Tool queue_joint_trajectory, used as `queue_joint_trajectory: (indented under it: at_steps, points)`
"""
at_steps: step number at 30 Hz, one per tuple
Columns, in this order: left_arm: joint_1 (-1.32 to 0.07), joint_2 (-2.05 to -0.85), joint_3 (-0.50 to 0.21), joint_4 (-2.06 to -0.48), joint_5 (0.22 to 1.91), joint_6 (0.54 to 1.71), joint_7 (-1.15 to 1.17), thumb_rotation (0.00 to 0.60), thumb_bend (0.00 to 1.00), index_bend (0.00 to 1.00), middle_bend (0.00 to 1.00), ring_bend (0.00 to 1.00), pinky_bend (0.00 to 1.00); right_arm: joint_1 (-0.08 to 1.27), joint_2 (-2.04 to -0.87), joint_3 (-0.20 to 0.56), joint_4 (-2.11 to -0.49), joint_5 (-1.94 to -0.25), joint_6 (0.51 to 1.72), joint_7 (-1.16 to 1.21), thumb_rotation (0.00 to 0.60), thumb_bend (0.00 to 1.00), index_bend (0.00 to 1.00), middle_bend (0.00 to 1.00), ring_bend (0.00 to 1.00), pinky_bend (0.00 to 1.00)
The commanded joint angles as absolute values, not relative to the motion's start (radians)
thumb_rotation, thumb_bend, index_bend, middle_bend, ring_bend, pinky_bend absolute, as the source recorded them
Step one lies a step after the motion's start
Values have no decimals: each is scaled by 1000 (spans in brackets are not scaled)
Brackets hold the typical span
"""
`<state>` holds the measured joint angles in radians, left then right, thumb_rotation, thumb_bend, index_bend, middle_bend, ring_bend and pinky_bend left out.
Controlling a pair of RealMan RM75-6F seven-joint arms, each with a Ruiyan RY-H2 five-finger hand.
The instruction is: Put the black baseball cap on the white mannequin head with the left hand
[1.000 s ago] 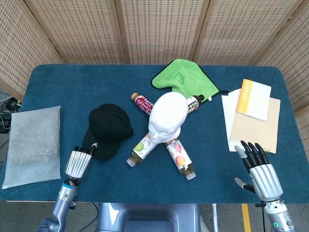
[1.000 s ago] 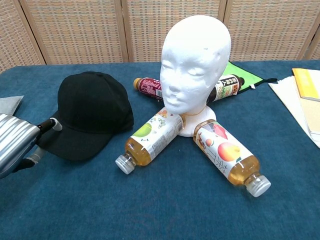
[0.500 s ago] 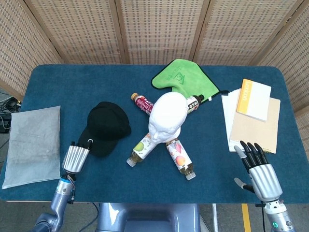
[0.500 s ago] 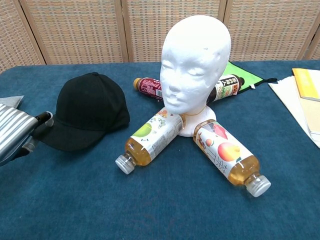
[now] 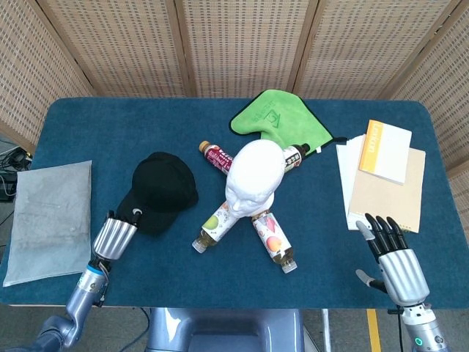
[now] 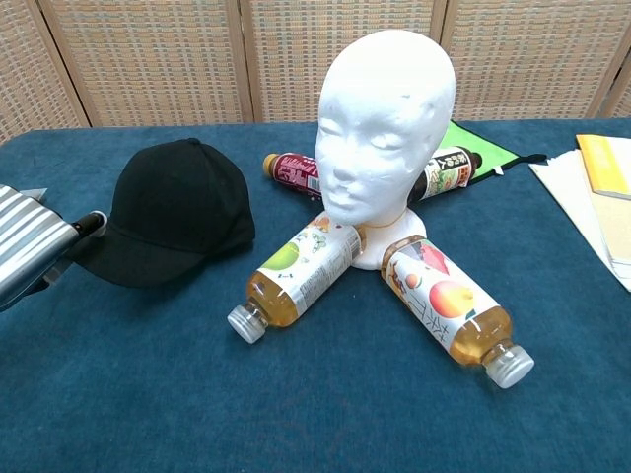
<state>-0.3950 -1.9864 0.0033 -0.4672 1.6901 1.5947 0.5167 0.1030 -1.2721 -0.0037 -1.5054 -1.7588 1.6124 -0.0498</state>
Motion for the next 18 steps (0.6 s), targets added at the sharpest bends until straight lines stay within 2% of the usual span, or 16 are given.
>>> queue_joint_trajectory:
  at_steps: [1, 10, 18]
  points:
    - [-411, -1957, 8, -504, 1704, 1617, 548, 600, 874, 820, 946, 932, 834, 103, -1272, -3, -1505, -1758, 1614, -50, 600, 49, 0, 0, 0, 0]
    - [-446, -1855, 16, -617, 1756, 1694, 660, 600, 874, 824, 946, 932, 834, 102, -1271, -1, -1506, -1762, 1621, -43, 600, 49, 0, 0, 0, 0]
    - [-463, -1779, -14, -740, 1763, 1736, 723, 600, 874, 828, 946, 932, 834, 102, -1272, -2, -1505, -1763, 1622, -44, 600, 48, 0, 0, 0, 0]
